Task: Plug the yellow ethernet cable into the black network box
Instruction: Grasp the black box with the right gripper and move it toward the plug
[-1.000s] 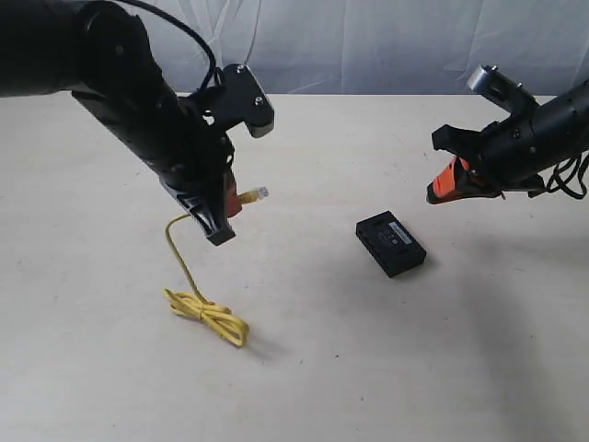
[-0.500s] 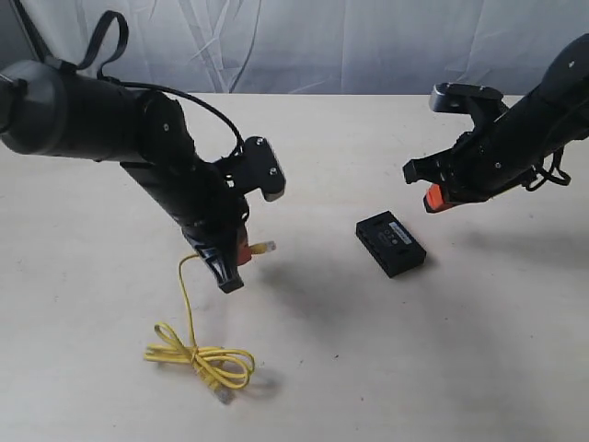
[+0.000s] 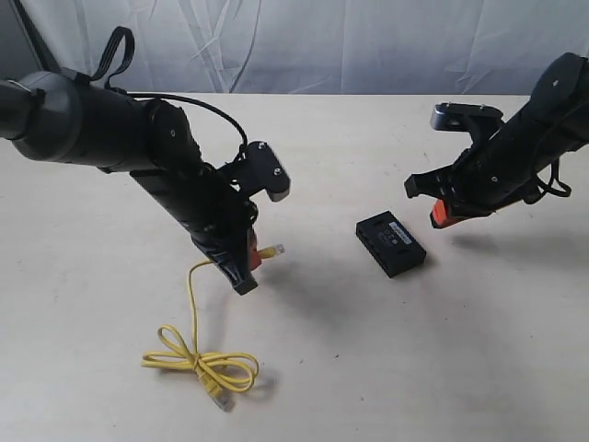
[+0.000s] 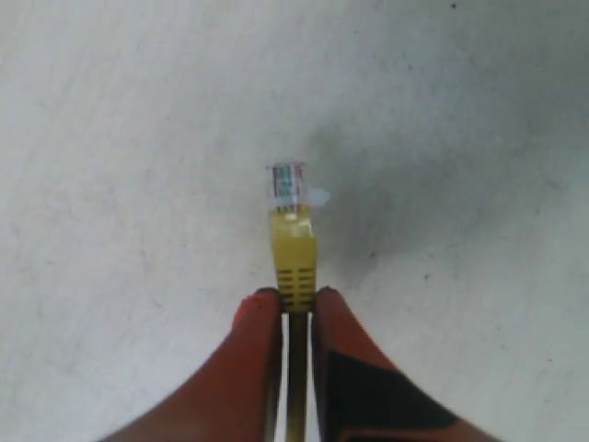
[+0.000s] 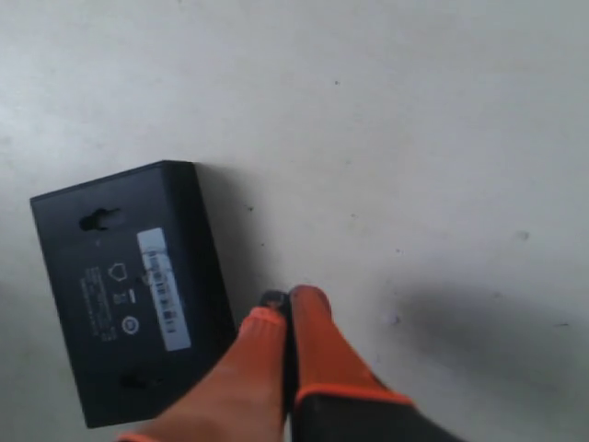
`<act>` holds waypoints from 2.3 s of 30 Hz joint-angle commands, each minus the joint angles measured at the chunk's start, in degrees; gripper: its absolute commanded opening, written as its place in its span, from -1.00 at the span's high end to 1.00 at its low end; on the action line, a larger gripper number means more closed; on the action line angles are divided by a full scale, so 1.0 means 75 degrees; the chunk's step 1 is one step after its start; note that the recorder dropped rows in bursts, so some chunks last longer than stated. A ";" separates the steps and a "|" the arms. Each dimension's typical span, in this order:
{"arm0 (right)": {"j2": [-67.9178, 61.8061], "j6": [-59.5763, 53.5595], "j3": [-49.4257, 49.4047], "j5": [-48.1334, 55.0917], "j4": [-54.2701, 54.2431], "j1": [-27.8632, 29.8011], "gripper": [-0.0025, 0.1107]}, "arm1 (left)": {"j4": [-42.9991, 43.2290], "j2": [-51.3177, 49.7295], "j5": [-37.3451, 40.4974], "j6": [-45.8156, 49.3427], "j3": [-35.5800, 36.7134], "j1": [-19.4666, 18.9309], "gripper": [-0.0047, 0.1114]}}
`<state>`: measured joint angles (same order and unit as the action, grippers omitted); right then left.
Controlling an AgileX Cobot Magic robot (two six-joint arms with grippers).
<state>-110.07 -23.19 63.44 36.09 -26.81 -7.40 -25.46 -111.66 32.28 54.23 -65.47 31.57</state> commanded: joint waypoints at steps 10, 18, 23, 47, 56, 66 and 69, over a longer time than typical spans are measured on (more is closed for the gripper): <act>-0.0279 -0.0309 -0.0042 0.0099 -0.0652 -0.0420 0.97 | -0.0772 -0.0242 -0.0059 0.0054 0.0042 -0.0006 0.92; -0.0298 -0.0342 -0.0042 0.0139 -0.0649 -0.0836 0.97 | -0.0820 -0.0262 -0.0090 0.0313 0.0042 -0.0006 0.92; -0.0298 -0.0466 -0.0042 0.0139 -0.0646 -0.1080 0.97 | -0.0820 -0.0262 -0.0090 0.0400 0.0042 -0.0006 0.92; -0.0649 -0.1600 0.0126 -0.0893 -0.1906 -0.0715 0.97 | -0.0789 -0.0262 -0.0155 0.0456 0.0042 -0.0006 0.92; -0.0751 -0.3304 0.0126 -0.0361 -0.3185 -0.0715 0.97 | -0.0789 -0.0262 -0.0155 0.0456 0.0042 -0.0006 0.92; -0.0751 -0.3304 0.0126 0.0304 -0.3262 -0.0715 0.97 | -0.0773 -0.0262 -0.0155 0.0456 0.0042 -0.0006 0.92; -0.0751 -0.3304 0.0126 0.0546 -0.3323 -0.0715 0.97 | -0.0773 -0.0262 -0.0155 0.0656 0.0042 -0.0006 0.92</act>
<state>-115.66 -47.41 64.13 38.51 -51.20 -12.78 -31.14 -113.54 31.67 58.15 -65.47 31.57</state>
